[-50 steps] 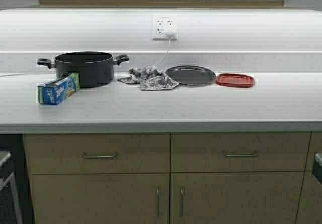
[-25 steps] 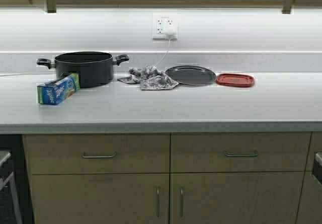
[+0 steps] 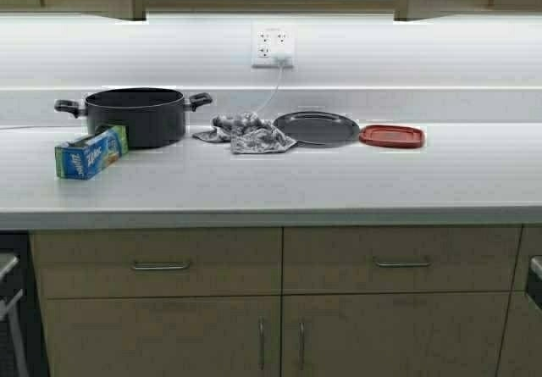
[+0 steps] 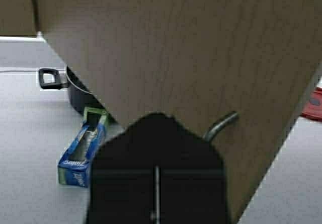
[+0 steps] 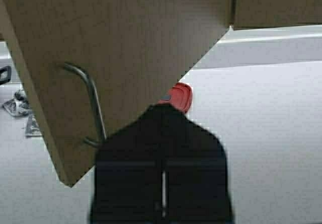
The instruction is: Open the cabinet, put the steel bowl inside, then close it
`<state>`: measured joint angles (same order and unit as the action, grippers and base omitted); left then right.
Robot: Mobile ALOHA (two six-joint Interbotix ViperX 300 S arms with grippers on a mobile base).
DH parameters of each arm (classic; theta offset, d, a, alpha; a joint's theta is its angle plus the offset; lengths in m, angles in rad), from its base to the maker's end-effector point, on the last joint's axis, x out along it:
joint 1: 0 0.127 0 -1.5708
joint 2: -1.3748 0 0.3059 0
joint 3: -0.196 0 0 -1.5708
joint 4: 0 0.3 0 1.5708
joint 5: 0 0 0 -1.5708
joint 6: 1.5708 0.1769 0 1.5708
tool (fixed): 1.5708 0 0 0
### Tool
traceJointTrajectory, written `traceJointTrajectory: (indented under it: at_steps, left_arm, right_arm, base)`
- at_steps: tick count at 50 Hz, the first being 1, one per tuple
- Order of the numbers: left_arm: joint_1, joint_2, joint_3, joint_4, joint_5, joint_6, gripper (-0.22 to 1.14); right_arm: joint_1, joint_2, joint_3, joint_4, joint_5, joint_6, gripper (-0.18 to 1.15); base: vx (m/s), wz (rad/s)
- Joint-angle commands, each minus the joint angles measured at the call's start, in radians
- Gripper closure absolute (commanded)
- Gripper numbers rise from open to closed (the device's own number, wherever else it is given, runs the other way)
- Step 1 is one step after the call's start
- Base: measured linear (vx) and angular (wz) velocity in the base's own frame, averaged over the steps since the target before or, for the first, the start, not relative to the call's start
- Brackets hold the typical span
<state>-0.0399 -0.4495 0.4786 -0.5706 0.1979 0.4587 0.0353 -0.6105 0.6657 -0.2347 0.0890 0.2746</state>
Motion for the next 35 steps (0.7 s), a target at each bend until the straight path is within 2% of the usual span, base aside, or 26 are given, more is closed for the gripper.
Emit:
traceJointTrajectory:
  at_steps: [1, 22, 35]
  left_arm:
    - [-0.028, 0.055, -0.08, 0.003, -0.009, 0.005, 0.86]
    - [-0.179, 0.275, -0.296, 0.003, -0.008, 0.0, 0.86]
    - [-0.184, 0.183, -0.169, 0.002, -0.071, 0.0, 0.86]
  right_arm:
    - [0.028, -0.006, -0.009, 0.002, -0.008, -0.002, 0.91]
    - [0.032, 0.035, -0.083, 0.002, -0.002, -0.003, 0.91]
    - [0.083, 0.112, -0.172, -0.003, 0.002, -0.006, 0.91]
  base:
    - [0.05, -0.02]
    - [0.08, -0.02]
    - [0.09, -0.01]
